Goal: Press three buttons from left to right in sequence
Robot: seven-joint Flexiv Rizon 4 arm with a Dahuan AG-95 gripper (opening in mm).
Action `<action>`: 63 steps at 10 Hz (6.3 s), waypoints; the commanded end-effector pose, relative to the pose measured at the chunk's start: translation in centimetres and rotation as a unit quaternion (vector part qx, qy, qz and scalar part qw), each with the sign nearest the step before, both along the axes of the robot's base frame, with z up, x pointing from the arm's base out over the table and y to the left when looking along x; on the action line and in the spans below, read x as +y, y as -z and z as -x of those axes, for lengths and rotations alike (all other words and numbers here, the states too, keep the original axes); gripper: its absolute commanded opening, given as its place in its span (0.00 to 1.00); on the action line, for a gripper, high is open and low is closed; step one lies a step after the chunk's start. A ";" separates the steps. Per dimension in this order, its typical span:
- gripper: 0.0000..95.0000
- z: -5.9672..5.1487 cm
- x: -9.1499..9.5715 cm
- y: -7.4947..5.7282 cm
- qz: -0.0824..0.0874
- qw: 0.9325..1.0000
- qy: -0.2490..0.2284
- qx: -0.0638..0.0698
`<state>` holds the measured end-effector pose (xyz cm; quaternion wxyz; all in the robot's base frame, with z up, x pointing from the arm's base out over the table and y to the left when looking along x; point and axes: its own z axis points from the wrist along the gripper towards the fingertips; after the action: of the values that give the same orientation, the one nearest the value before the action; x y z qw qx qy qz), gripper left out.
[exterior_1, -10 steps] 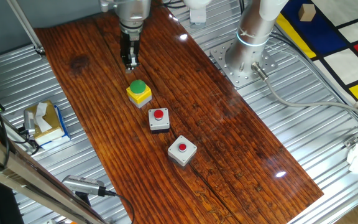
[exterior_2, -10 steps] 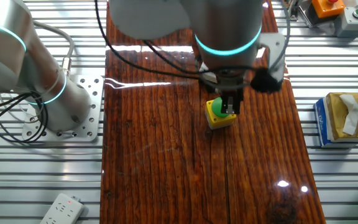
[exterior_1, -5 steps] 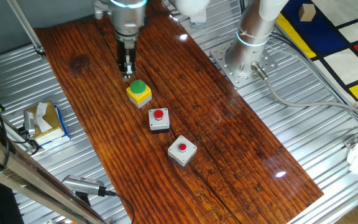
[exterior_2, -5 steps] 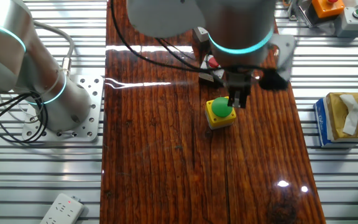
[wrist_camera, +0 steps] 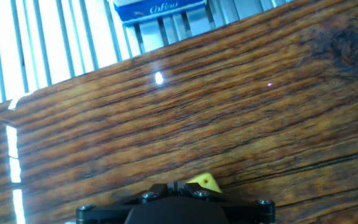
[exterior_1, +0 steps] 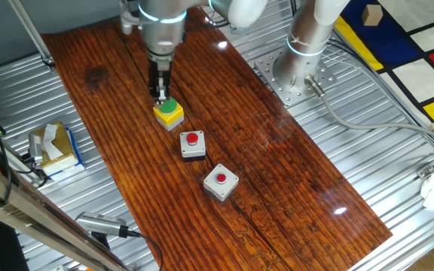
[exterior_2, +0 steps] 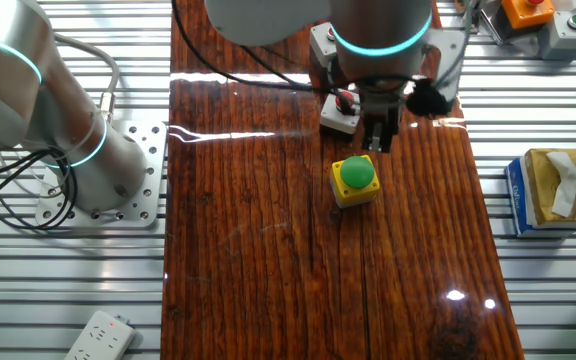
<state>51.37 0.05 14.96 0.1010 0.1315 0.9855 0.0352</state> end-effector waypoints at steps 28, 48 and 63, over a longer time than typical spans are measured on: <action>0.40 1.1 -6.1 2.2 -0.004 0.973 -0.225 0.044; 0.60 2.3 -6.9 3.3 0.014 0.991 -0.136 0.008; 0.60 2.2 -6.5 4.7 -0.010 0.984 -0.173 0.047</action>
<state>49.16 -6.40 10.16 0.0452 -0.0387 0.9967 0.0554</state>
